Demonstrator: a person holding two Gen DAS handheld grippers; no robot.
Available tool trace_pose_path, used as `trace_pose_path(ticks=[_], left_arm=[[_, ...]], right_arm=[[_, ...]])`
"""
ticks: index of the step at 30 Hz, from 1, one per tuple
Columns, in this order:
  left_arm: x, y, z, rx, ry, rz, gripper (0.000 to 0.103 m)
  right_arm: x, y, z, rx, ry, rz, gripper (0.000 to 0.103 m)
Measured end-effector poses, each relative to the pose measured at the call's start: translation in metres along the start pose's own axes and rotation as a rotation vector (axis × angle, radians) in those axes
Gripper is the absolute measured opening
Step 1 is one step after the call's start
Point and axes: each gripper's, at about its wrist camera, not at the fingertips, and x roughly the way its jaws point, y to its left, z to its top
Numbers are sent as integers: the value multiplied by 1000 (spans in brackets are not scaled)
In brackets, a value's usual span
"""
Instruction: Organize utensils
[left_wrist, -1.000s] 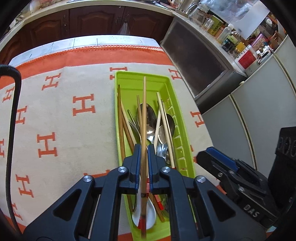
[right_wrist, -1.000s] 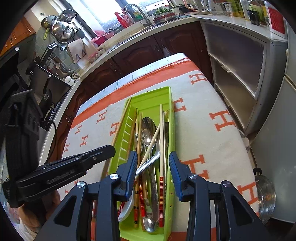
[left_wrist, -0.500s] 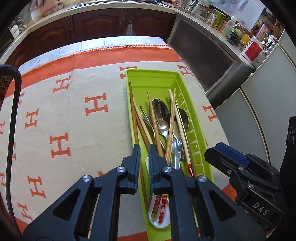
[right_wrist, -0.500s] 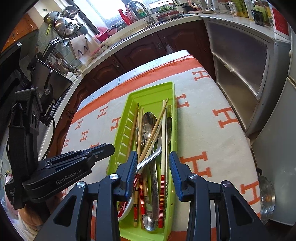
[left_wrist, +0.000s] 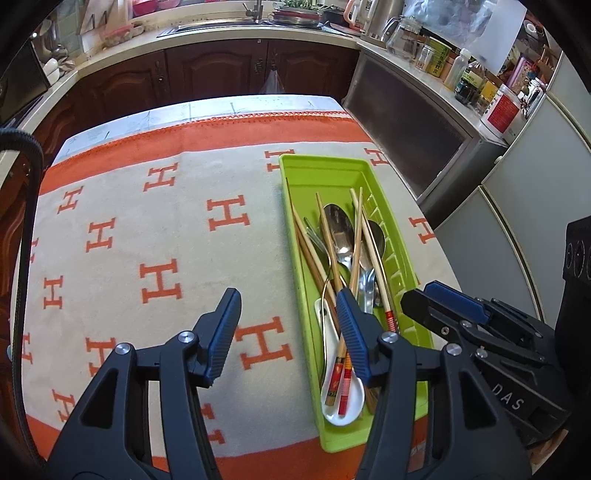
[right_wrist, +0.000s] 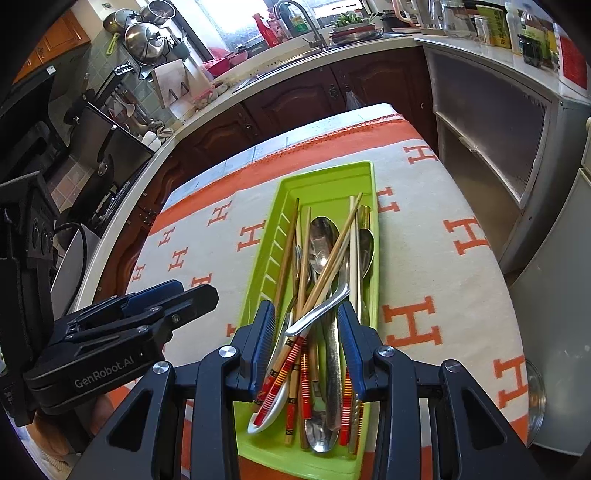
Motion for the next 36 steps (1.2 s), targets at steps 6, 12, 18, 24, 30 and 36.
trace_pose_path(ticks=[6,12,18,24,30,36], left_arm=[[-17,13,-22,-10,-6,56,54],[-51,30,-44,-3,-77,180,54],[-98,42,-58,-23,-196,254,76],[-142,50,-67,-65,-293,299,85],[-165,52,-76,-76,-306,308,85],[-170,53,-82,-88,-306,311,86]], right_arm=[[-6,10,-8,-16,1,-3,40],[-20,26,-23,-47,-21,-12,51],[-49,56,-38,-106,-79,-15,72],[-88,91,-45,-168,-153,-1,84],[-121,119,-51,-202,-226,0,88],[-132,136,-59,-235,-238,-18,88]])
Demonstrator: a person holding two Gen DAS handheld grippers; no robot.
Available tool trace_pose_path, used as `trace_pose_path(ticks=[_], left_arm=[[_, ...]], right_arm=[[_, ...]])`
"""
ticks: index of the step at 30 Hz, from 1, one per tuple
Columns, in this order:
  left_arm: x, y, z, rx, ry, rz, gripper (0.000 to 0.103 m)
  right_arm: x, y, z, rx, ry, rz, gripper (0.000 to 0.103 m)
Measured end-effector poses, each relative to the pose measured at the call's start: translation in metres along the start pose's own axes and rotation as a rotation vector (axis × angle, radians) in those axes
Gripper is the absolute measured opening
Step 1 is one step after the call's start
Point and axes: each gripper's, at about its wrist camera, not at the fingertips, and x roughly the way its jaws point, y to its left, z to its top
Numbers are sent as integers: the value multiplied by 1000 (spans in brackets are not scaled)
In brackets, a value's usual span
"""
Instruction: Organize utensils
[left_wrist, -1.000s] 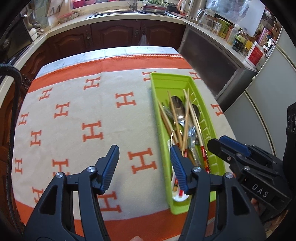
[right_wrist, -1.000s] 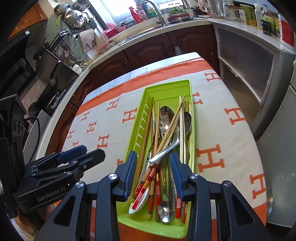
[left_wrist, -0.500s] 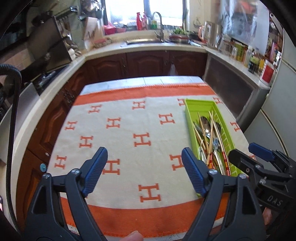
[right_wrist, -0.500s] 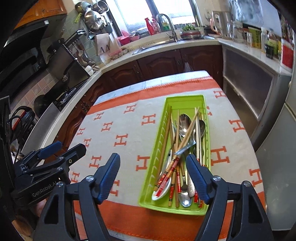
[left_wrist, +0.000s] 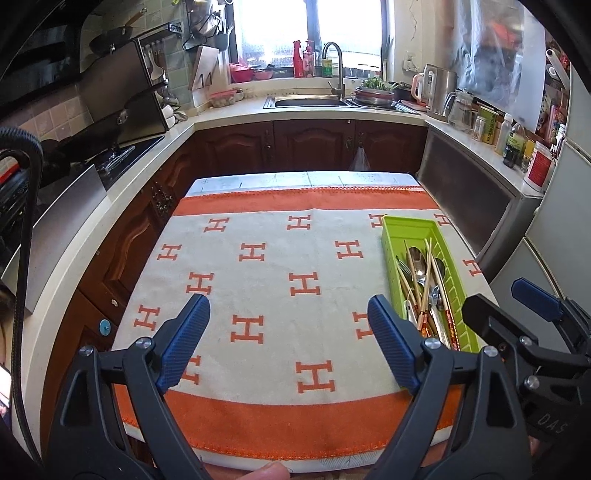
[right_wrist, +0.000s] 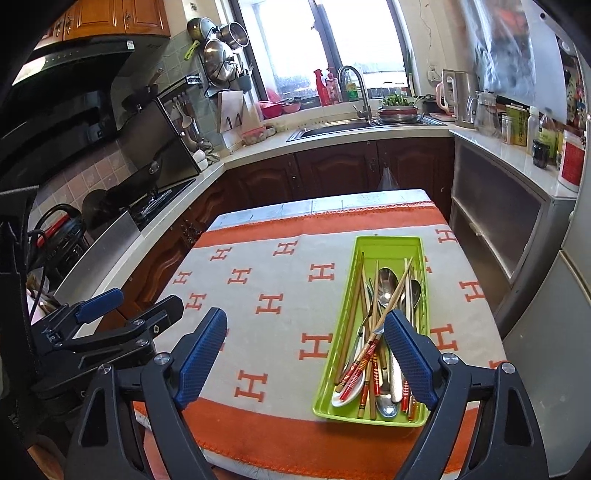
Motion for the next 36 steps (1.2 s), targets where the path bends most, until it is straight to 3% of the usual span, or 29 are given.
trace_pose_path(ticks=[36], left_arm=[[18,12,-10,-35,69,11,86]], right_arm=[[29,-3,-3,19,66,10,88]])
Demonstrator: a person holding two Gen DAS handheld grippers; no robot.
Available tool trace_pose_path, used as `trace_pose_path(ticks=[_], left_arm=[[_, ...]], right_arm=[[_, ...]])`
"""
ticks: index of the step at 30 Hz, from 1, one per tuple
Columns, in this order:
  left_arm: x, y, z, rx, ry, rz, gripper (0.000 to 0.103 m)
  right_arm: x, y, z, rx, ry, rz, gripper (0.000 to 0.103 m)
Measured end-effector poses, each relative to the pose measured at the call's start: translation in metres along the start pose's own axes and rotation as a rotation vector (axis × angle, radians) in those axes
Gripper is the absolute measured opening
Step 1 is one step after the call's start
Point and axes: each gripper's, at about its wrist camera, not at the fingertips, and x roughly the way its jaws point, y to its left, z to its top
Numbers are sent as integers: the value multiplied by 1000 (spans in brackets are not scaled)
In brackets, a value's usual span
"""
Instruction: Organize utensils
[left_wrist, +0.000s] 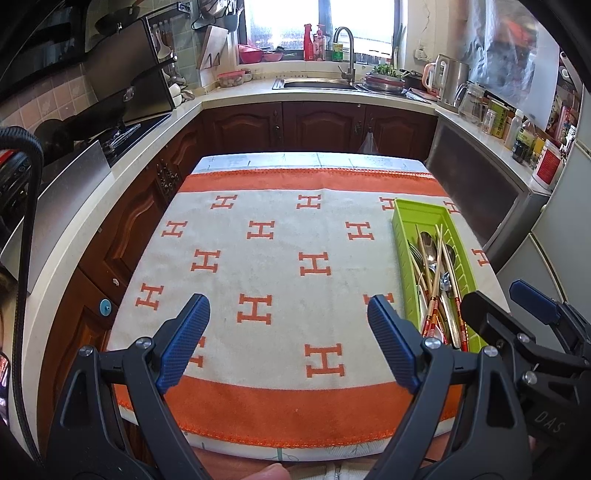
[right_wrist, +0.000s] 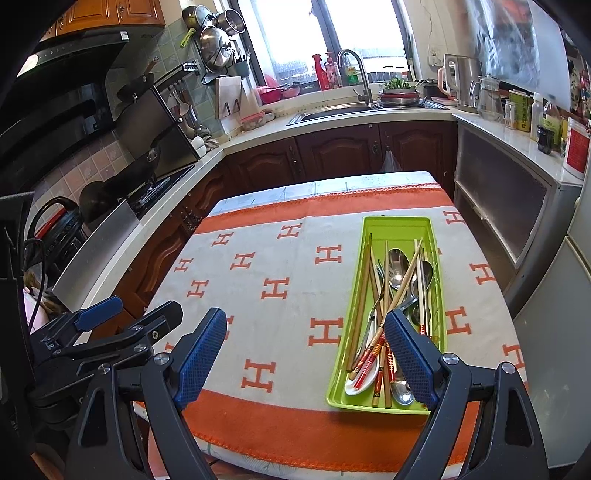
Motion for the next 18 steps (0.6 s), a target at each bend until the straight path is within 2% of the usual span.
trace_pose_path(ticks=[18], left_arm=[[6,0,-3,-8,16,-1,86]], right_arm=[[4,1,-3,1,6,0,88]])
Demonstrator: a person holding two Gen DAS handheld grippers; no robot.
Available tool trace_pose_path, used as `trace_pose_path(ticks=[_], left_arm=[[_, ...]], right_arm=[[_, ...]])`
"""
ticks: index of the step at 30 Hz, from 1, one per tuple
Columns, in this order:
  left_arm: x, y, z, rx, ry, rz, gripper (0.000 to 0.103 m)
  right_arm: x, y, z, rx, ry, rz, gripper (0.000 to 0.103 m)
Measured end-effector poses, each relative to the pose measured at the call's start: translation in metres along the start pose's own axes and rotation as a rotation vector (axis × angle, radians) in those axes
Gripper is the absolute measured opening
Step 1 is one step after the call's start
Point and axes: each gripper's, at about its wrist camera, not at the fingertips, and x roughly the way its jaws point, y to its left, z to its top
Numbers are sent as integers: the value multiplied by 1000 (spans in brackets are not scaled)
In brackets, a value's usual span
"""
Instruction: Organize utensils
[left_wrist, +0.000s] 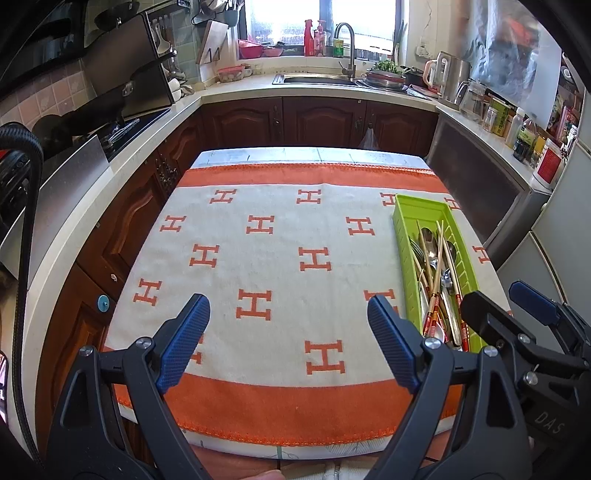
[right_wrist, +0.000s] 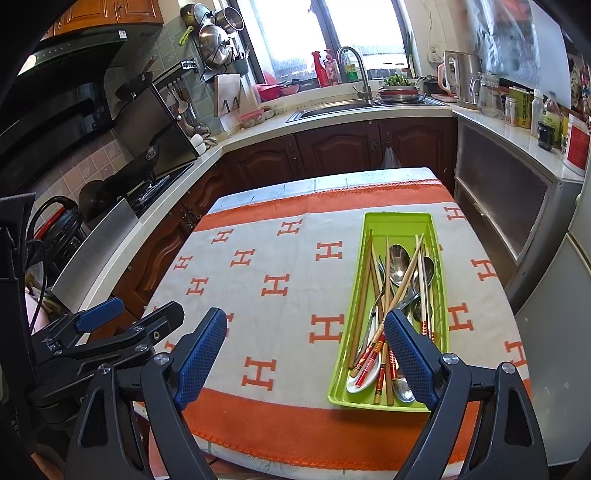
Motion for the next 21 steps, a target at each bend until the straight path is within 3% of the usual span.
trace_pose_path(ticks=[21], left_arm=[[1,0,-1,-2,5,-2,86]], right_arm=[[5,3,-8,1,7,-1,88]])
